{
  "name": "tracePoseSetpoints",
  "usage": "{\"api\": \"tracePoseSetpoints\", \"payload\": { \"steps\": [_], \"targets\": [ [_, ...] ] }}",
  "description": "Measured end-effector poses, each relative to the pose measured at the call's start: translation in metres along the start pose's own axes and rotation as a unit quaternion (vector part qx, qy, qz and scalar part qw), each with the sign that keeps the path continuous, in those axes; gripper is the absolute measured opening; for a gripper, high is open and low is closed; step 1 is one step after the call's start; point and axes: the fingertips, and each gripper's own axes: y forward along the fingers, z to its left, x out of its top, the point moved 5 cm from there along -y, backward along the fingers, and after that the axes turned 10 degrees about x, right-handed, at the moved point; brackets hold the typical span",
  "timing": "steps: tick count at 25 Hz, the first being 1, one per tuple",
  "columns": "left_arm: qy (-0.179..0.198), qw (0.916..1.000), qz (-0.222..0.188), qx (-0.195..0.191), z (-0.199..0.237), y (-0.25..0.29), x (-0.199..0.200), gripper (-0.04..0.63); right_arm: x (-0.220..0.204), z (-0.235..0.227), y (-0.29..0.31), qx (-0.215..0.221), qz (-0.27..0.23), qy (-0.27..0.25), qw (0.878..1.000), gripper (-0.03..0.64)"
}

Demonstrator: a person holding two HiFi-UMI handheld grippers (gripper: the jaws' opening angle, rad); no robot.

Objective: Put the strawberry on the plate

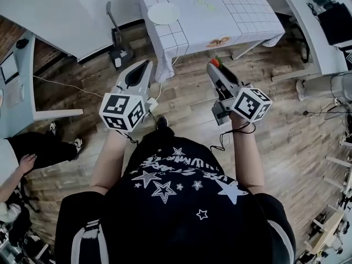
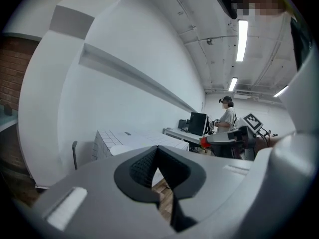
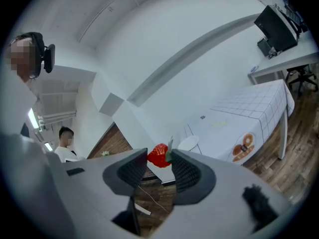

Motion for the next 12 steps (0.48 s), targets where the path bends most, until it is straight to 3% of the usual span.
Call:
{"api": "tracePoseSetpoints", "payload": {
  "steps": [12],
  "targets": [
    [-0.009,0.9998,0.011,-0.014,0.065,0.052,0.003,0.008,0.016,-0.018,0.09,-0.003,0.018,-0.008,1.0,0.164]
  ]
}}
